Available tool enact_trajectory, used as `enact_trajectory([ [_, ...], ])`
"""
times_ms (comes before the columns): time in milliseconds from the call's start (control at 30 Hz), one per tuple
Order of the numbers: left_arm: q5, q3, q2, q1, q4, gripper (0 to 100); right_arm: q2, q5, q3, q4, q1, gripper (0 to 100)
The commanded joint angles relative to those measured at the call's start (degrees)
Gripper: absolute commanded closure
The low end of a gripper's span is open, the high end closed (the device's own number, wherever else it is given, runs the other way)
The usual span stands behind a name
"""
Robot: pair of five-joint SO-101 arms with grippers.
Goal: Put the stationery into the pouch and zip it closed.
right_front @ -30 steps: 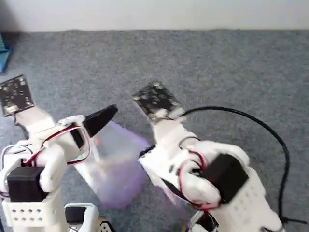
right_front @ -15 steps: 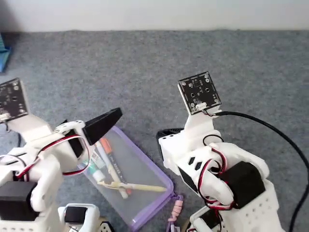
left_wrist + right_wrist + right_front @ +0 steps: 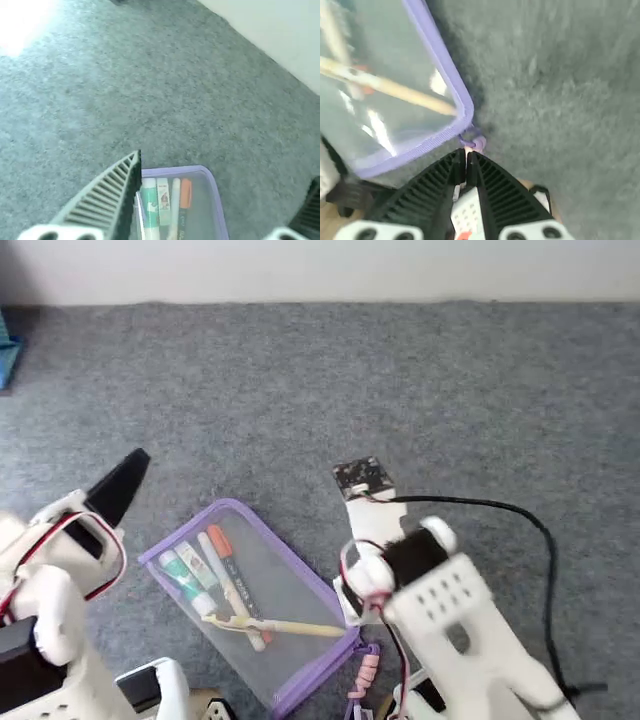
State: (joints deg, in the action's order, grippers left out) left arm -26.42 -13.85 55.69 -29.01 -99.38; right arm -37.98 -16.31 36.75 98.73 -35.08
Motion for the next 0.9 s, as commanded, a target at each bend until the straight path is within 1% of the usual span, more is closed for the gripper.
enact_trajectory([
  [0, -0.70, 2.07, -0.35, -2.90, -0.97, 53, 8.57, -0.79, -2.11, 0.92, 0.40, 99.0],
  [133, -0.44, 2.07, -0.35, -5.80, -1.05, 53, 17.80, -0.70, -5.63, 3.74, 0.04, 99.0],
  [267, -0.44, 2.07, -0.44, -6.07, -1.05, 53, 22.99, -0.53, -5.98, 3.65, -0.75, 99.0],
  [433, -0.44, 2.07, -0.44, -6.07, -1.05, 53, 26.24, -0.88, -5.80, 3.21, -6.90, 99.0],
  [500, -0.44, 2.07, -0.44, -6.07, -1.05, 53, 27.65, -0.88, -5.71, 0.66, -8.66, 99.0],
  [633, -0.44, 2.07, -0.44, -6.07, -1.05, 53, 33.45, -0.79, -4.92, -5.93, -8.66, 99.0],
  [800, -0.44, 2.07, -0.35, -6.15, -1.05, 53, 42.77, -0.70, -4.84, -11.30, -8.66, 99.0],
  [867, -0.44, 2.07, -0.35, -6.15, -1.05, 53, 45.05, -0.62, -5.36, -15.25, -8.66, 99.0],
])
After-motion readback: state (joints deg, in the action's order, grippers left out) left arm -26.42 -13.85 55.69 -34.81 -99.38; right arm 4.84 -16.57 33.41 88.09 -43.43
